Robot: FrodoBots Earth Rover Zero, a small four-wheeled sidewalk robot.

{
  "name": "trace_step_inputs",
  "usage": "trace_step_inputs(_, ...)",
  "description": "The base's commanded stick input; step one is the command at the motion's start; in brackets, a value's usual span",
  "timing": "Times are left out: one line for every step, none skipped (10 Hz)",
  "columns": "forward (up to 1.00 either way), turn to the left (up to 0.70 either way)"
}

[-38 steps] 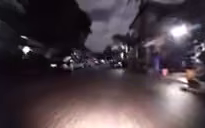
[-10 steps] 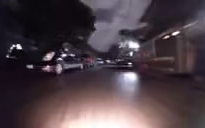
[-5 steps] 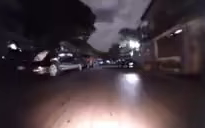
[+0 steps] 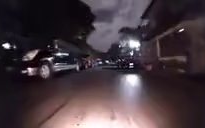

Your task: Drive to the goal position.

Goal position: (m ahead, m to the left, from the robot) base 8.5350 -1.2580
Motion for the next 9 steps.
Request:
trace_step_inputs(1.00, 0.00)
trace_step_inputs(1.00, 0.00)
trace_step_inputs(1.00, 0.00)
trace_step_inputs(1.00, 0.00)
trace_step_inputs(1.00, 0.00)
trace_step_inputs(1.00, 0.00)
trace_step_inputs(1.00, 0.00)
trace_step_inputs(1.00, 0.00)
trace_step_inputs(1.00, 0.00)
